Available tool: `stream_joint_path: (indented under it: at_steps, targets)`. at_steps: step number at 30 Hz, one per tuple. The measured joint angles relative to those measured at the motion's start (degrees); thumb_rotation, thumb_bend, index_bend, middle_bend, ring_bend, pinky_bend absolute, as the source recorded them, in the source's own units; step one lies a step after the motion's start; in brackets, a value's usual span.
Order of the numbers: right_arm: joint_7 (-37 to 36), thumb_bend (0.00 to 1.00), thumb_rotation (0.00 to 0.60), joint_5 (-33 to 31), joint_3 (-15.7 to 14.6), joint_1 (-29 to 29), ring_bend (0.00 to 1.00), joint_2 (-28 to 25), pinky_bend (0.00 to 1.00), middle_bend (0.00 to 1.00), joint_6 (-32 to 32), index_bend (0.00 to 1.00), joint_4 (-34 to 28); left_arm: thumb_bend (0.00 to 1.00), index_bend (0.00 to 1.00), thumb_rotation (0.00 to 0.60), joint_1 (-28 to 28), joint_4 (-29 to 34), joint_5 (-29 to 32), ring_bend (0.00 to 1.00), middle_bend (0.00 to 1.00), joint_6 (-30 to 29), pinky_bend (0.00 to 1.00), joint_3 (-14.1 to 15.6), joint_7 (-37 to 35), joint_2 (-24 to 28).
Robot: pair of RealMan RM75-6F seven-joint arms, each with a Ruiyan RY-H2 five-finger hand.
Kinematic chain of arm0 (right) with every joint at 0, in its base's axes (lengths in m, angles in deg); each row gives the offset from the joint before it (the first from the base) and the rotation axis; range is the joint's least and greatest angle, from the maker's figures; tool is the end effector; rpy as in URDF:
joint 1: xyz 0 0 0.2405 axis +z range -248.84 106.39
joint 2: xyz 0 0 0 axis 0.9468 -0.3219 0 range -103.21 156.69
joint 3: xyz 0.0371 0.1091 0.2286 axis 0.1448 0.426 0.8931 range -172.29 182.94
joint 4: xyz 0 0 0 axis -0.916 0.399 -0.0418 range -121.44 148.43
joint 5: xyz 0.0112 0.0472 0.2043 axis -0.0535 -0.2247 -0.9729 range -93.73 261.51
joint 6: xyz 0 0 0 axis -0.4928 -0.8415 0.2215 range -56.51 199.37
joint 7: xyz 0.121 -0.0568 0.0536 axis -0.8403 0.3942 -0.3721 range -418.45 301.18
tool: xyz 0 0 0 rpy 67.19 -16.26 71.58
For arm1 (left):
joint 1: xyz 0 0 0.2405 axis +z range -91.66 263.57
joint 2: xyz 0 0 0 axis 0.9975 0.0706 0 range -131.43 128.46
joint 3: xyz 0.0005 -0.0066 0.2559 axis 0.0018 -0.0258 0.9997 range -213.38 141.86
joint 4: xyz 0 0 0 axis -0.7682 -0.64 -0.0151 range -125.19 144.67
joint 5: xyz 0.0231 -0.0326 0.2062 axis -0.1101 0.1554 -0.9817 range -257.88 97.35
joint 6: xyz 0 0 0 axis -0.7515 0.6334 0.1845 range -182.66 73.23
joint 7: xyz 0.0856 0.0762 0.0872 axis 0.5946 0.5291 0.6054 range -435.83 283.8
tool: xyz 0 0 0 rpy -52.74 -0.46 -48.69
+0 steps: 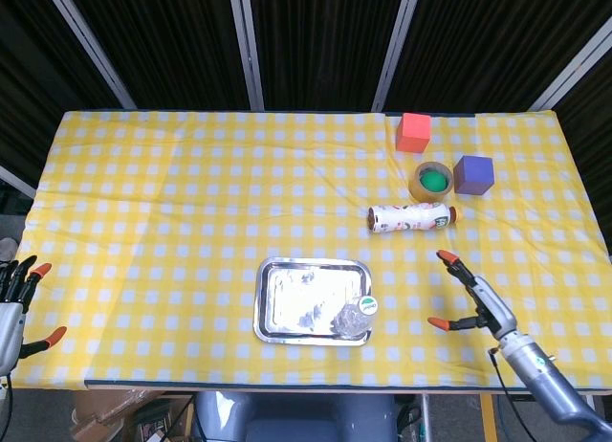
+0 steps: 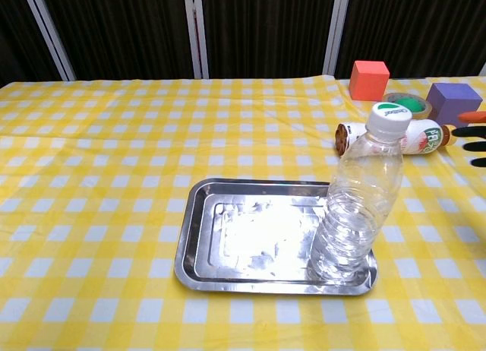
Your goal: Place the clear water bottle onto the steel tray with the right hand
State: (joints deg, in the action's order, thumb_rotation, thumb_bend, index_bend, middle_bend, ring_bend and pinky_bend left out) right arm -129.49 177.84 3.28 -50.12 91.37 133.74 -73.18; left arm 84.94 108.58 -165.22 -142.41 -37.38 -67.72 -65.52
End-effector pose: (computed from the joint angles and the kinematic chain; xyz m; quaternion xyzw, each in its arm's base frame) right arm -0.2922 -0.2384 0.0992 0.4337 -0.7379 0.4818 0.1877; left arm -0.3013 0.1547 0.1537 -0.5806 -0.3957 -0.3611 0.6131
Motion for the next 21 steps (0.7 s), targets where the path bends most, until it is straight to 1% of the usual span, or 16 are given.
stream_joint_path:
  at_steps: [1, 3, 5, 6, 9, 12, 13, 15, 16, 18, 19, 21]
  targets:
    - [-1.7, 0.07, 0.6, 2.0, -1.4, -0.5, 0.0, -2.1, 0.0, 0.05, 1.5, 0.0, 1.2, 0.13, 0.14, 0.6, 0.0, 0.0, 0.0, 0.0, 0.04, 0.0, 0.0, 0.0, 0.1, 0.0]
    - [-3.0, 0.07, 0.6, 4.0, -3.2, -1.3, 0.0, -4.7, 0.0, 0.05, 3.7, 0.01, 3.3, 0.13, 0.14, 0.6, 0.0, 0.1, 0.1, 0.0, 0.04, 0.0, 0.0, 0.0, 0.2, 0.0]
    - [-2.0, 0.07, 0.6, 4.5, -4.0, -2.1, 0.0, -6.1, 0.0, 0.05, 4.9, 0.01, 4.9, 0.13, 0.14, 0.6, 0.0, 0.1, 0.1, 0.0, 0.04, 0.0, 0.0, 0.0, 0.0, 0.0]
    - [-0.8, 0.07, 0.6, 4.2, -4.0, -2.5, 0.0, -6.3, 0.0, 0.05, 5.1, 0.01, 5.2, 0.13, 0.14, 0.6, 0.0, 0.2, 0.1, 0.0, 0.04, 0.0, 0.0, 0.0, -0.3, 0.1]
    - [7.2, 0.07, 0.6, 2.2, -3.5, -4.1, 0.0, -6.5, 0.0, 0.05, 6.0, 0.02, 5.9, 0.13, 0.14, 0.6, -0.1, 0.1, 0.6, 0.0, 0.04, 0.5, 0.0, -0.1, -1.4, 0.4]
    - [20.8, 0.07, 0.6, -0.8, -2.4, -5.9, 0.0, -5.9, 0.0, 0.05, 8.0, 0.02, 6.2, 0.13, 0.15, 0.6, -0.2, -0.2, 1.1, 0.0, 0.04, 1.0, 0.0, -0.2, -1.8, 0.6]
    - [27.4, 0.07, 0.6, -1.9, -1.9, -6.6, 0.0, -5.5, 0.0, 0.05, 9.2, 0.02, 6.3, 0.13, 0.15, 0.6, -0.2, -0.2, 1.1, 0.0, 0.04, 1.0, 0.0, -0.2, -1.9, 0.6]
    - [37.7, 0.07, 0.6, -3.4, -1.1, -7.9, 0.0, -4.4, 0.0, 0.04, 11.3, 0.02, 6.7, 0.14, 0.15, 0.6, -0.2, -0.2, 1.1, 0.0, 0.04, 0.9, 0.0, -0.2, -2.1, 0.8]
    - [44.4, 0.07, 0.6, -4.3, -0.5, -8.7, 0.0, -3.5, 0.0, 0.04, 13.0, 0.02, 7.1, 0.14, 0.15, 0.6, -0.2, -0.2, 1.1, 0.0, 0.04, 0.8, 0.0, -0.3, -2.3, 0.8]
    - [53.3, 0.07, 0.6, -5.4, 0.5, -10.2, 0.0, -1.7, 0.0, 0.04, 16.3, 0.03, 8.4, 0.14, 0.15, 0.6, -0.2, -0.2, 1.2, 0.0, 0.04, 0.8, 0.0, -0.3, -2.9, 1.0]
    - [58.2, 0.07, 0.6, -6.0, 1.3, -11.2, 0.0, -0.1, 0.0, 0.03, 19.2, 0.03, 9.6, 0.14, 0.15, 0.6, -0.1, -0.2, 1.2, 0.0, 0.04, 0.9, 0.0, -0.3, -3.2, 1.1]
    - [63.9, 0.07, 0.6, -6.7, 2.6, -12.6, 0.0, 2.8, 0.0, 0.03, 23.9, 0.04, 12.1, 0.14, 0.15, 0.6, -0.1, -0.2, 1.3, 0.0, 0.04, 1.0, 0.0, -0.4, -4.0, 1.4]
